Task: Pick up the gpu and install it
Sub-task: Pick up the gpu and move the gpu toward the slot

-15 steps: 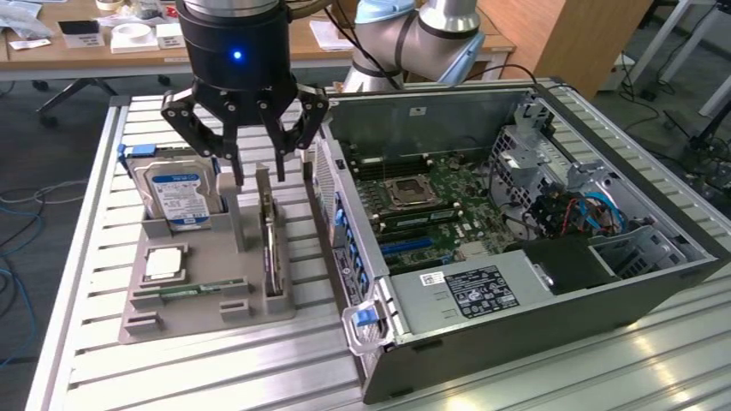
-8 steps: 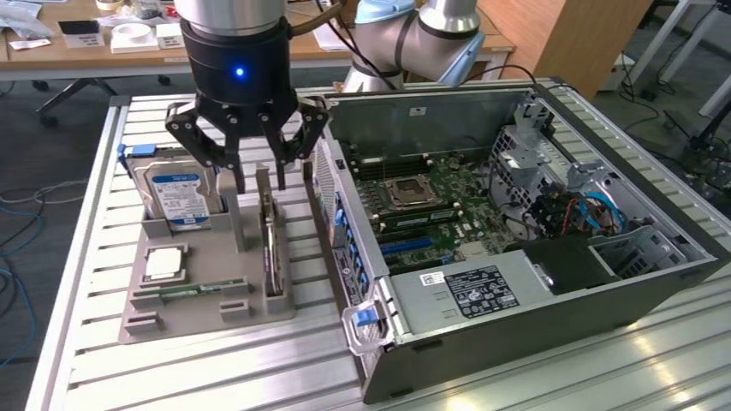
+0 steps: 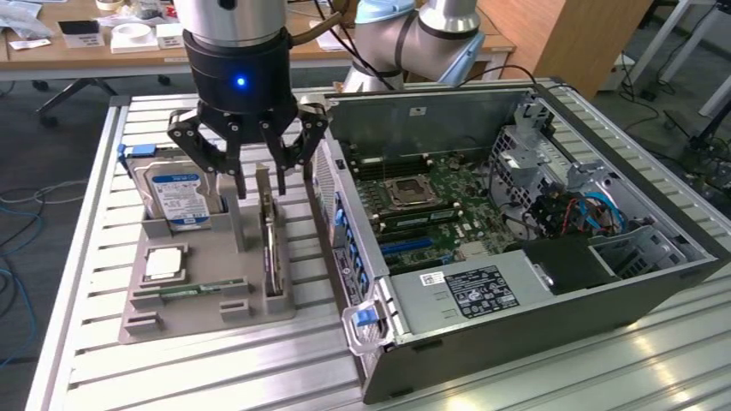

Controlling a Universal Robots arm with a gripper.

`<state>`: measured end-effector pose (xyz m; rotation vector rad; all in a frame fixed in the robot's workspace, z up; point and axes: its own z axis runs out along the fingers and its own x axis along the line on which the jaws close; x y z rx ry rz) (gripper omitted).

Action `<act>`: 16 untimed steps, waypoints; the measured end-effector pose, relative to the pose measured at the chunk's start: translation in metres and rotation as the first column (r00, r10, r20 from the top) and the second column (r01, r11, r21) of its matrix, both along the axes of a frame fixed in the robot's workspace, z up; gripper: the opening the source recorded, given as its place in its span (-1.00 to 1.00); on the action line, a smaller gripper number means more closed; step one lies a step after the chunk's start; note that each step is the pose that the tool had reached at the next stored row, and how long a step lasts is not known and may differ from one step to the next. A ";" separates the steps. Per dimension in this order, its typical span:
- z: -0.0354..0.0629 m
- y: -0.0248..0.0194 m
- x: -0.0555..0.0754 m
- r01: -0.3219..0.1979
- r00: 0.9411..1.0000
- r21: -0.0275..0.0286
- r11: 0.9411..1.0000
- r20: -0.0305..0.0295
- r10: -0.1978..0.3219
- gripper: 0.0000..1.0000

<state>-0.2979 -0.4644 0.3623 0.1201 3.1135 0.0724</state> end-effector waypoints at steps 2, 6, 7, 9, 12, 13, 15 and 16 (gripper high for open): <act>0.0000 0.0000 0.000 0.000 1.000 0.000 1.000 0.000 0.000 -0.05; -0.0065 0.0000 0.000 0.000 1.000 0.000 1.000 0.000 0.000 -0.05; -0.0083 0.0000 0.000 0.000 1.000 0.000 1.000 0.000 0.000 -0.05; -0.0118 0.0000 0.000 0.000 1.000 0.000 1.000 0.000 0.000 -0.05; -0.0173 0.0000 -0.001 0.000 1.000 0.000 1.000 0.000 0.000 -0.05; -0.0192 0.0000 -0.001 0.000 1.000 0.000 1.000 0.000 0.000 -0.05; -0.0228 0.0000 -0.001 0.000 1.000 0.000 1.000 0.000 0.000 -0.05; -0.0246 0.0000 -0.001 0.000 1.000 0.000 1.000 0.000 0.000 -0.05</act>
